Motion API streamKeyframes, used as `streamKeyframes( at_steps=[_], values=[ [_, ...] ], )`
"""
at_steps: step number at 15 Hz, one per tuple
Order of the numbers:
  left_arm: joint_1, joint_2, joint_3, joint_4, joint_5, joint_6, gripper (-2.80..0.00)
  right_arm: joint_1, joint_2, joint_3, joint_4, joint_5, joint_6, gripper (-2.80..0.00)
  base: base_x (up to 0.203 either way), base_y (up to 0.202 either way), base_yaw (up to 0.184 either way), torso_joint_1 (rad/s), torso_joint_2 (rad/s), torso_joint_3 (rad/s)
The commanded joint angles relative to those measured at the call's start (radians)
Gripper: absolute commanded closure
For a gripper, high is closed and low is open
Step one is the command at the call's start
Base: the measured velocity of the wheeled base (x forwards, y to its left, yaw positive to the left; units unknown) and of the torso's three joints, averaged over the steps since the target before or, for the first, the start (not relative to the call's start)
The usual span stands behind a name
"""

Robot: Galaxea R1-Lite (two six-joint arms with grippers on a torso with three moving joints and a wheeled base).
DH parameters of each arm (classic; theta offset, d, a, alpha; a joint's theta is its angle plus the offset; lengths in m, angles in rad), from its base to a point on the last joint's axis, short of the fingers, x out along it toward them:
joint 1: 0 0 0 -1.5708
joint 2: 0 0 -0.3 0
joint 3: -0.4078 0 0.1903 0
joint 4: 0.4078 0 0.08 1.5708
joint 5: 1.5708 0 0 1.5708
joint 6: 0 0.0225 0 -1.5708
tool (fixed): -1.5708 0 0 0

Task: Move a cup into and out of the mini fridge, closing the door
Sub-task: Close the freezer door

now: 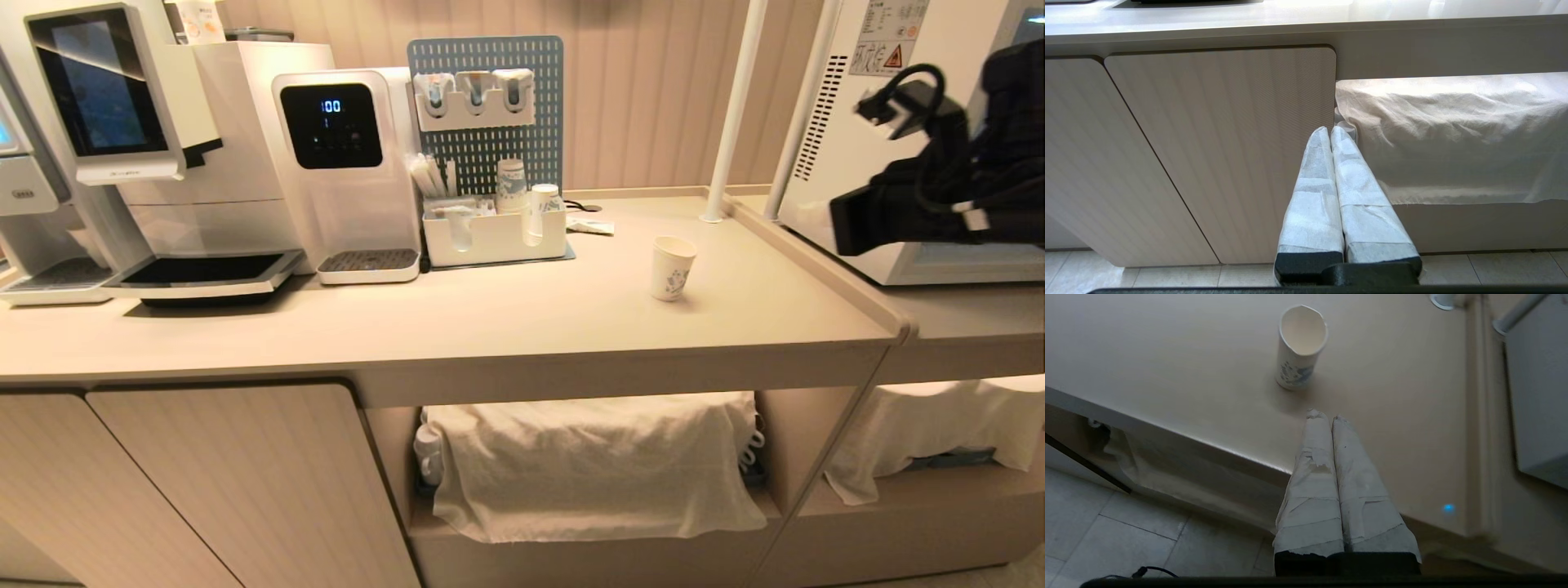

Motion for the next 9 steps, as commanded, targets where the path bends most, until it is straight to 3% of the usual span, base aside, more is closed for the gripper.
streamKeyframes(
  at_steps=[1,4,9],
  values=[
    [0.000,0.001,0.000,0.000,0.000,0.000,0.00,-0.028,-0.289,0.059,0.164,-0.086,-0.021,0.00,0.000,0.000,0.000,0.000,0.00,0.000],
    [0.000,0.001,0.000,0.000,0.000,0.000,0.00,-0.080,-0.605,0.194,0.329,-0.185,-0.010,0.00,0.000,0.000,0.000,0.000,0.00,0.000],
    [0.000,0.001,0.000,0.000,0.000,0.000,0.00,-0.176,-1.142,0.490,0.569,-0.288,0.119,0.00,0.000,0.000,0.000,0.000,0.00,0.000]
  ],
)
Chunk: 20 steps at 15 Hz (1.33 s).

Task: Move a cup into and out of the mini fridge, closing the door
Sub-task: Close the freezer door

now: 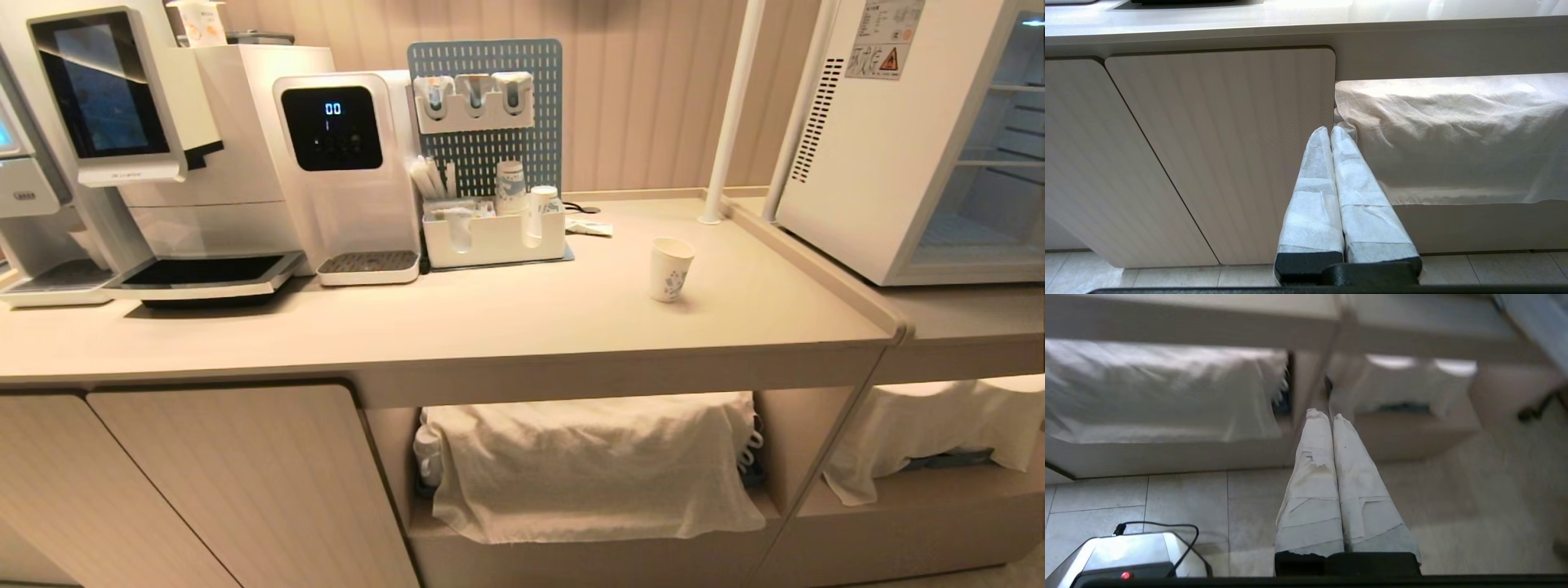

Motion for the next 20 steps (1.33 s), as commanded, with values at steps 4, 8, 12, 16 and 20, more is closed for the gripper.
streamKeyframes(
  at_steps=[4,8,12,16,20],
  values=[
    [0.000,0.001,0.000,0.000,0.000,0.000,0.00,-0.047,-0.478,0.328,0.027,-0.032,0.169,0.00,0.000,0.000,0.000,0.000,0.00,0.000],
    [0.000,0.001,0.000,0.000,0.000,0.000,0.00,0.032,-0.635,0.592,-0.227,0.031,0.209,0.00,0.000,0.000,0.000,0.000,0.00,0.000],
    [0.000,0.001,0.000,0.000,0.000,-0.001,0.00,0.048,-0.751,0.845,-0.422,0.006,0.217,0.00,0.000,0.000,0.000,0.000,0.00,0.000],
    [0.000,0.001,0.000,0.000,0.000,-0.001,0.00,0.050,-0.750,0.984,-0.756,0.126,0.182,0.00,0.000,0.000,0.000,0.000,0.00,0.000],
    [0.000,0.001,0.000,0.000,0.000,-0.001,0.00,0.050,-0.750,0.999,-0.639,0.173,0.154,0.00,0.000,0.000,0.000,0.000,0.00,0.000]
  ],
)
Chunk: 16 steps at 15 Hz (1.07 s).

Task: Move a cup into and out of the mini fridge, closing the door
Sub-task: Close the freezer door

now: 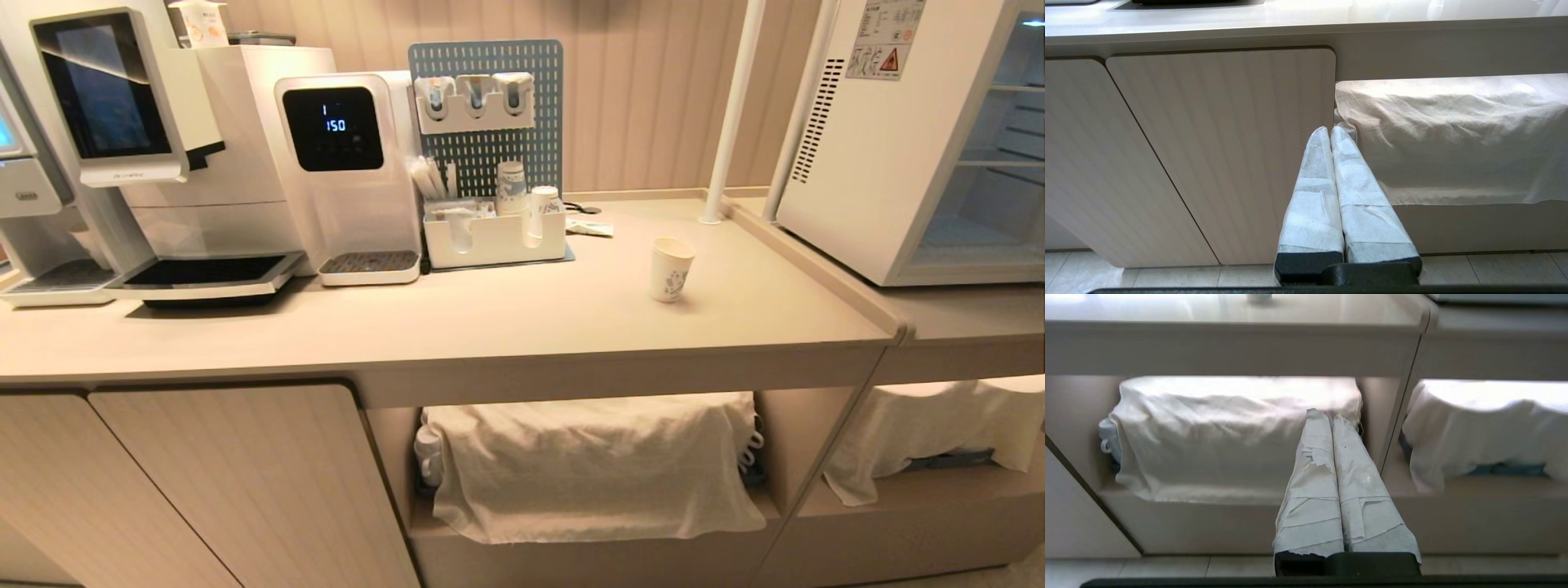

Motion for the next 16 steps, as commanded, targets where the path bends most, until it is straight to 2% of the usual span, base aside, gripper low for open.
streamKeyframes(
  at_steps=[1,2,5,8,10,12,16],
  values=[
    [0.000,0.001,0.000,0.000,0.000,0.002,0.00,-0.001,0.000,0.004,0.006,-0.002,0.006,0.00,0.000,0.000,0.000,0.000,0.00,0.000],
    [0.000,0.001,0.000,0.003,-0.002,0.006,0.00,-0.001,0.000,0.004,0.006,-0.002,0.009,0.00,0.000,0.000,0.000,0.000,0.00,0.000],
    [0.000,0.001,0.000,0.008,-0.012,0.083,0.00,-0.001,0.000,0.004,0.006,0.001,-0.001,0.00,0.000,0.000,0.000,0.000,0.00,0.000],
    [0.000,0.001,0.000,0.008,-0.006,0.060,0.00,-0.001,0.000,0.004,0.006,-0.002,0.010,0.00,0.000,0.000,0.000,0.000,0.00,0.000],
    [0.002,0.003,-0.003,0.004,-0.011,0.101,0.00,-0.001,0.000,0.004,0.004,-0.001,0.007,0.00,0.000,0.000,0.000,0.000,0.00,0.000],
    [0.001,0.001,-0.001,0.004,-0.014,0.094,0.00,-0.001,0.000,0.004,0.006,-0.001,0.010,0.00,0.001,-0.032,0.004,0.001,0.00,0.001],
    [0.001,0.001,-0.002,0.008,-0.012,0.078,0.00,-0.001,0.000,0.004,0.004,0.000,0.008,0.00,0.000,-0.171,0.004,0.001,0.00,0.004]
  ],
)
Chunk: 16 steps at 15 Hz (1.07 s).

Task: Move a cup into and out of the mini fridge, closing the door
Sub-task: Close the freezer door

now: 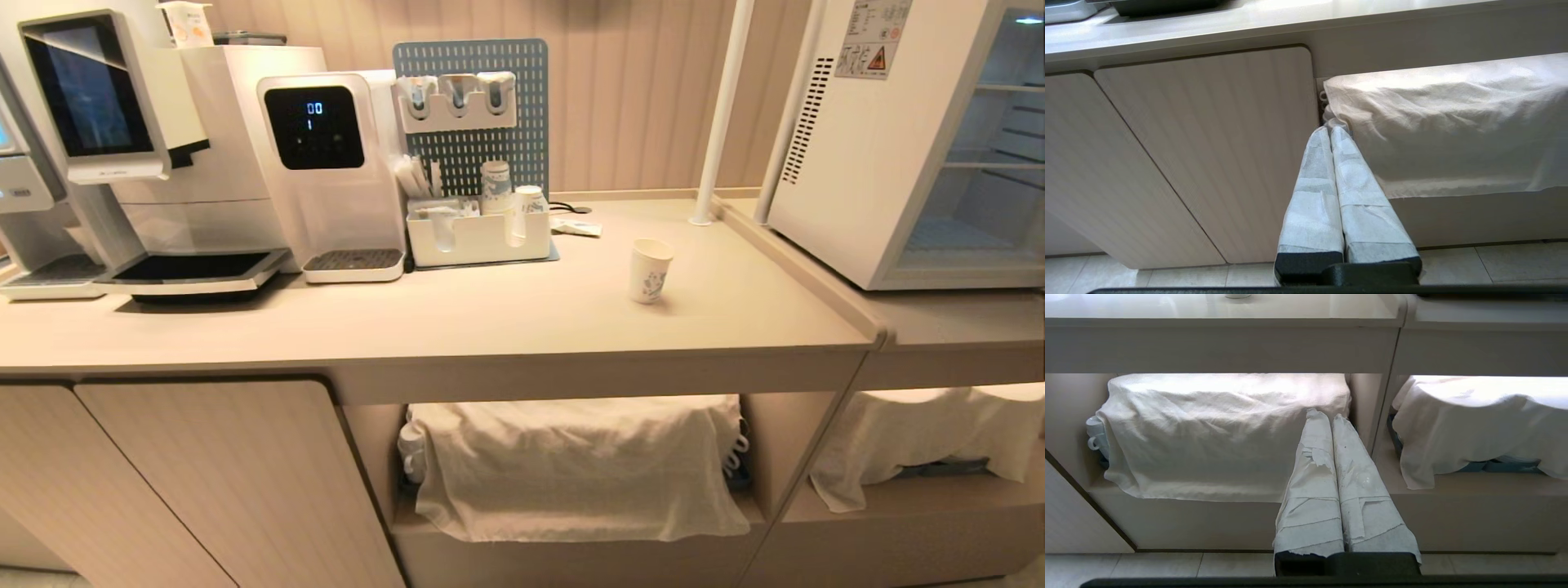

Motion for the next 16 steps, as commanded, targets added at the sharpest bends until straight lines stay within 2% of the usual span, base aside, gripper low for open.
streamKeyframes(
  at_steps=[1,16],
  values=[
    [0.000,0.000,0.000,0.000,0.000,-0.002,0.00,0.001,0.001,0.000,-0.002,0.002,-0.003,0.00,0.000,-0.193,-0.001,0.004,0.00,-0.002],
    [0.001,0.002,0.000,0.001,0.000,-0.002,0.00,0.001,0.002,0.000,-0.002,0.000,0.003,0.00,0.000,-0.195,-0.001,0.003,0.00,0.003]
  ],
)
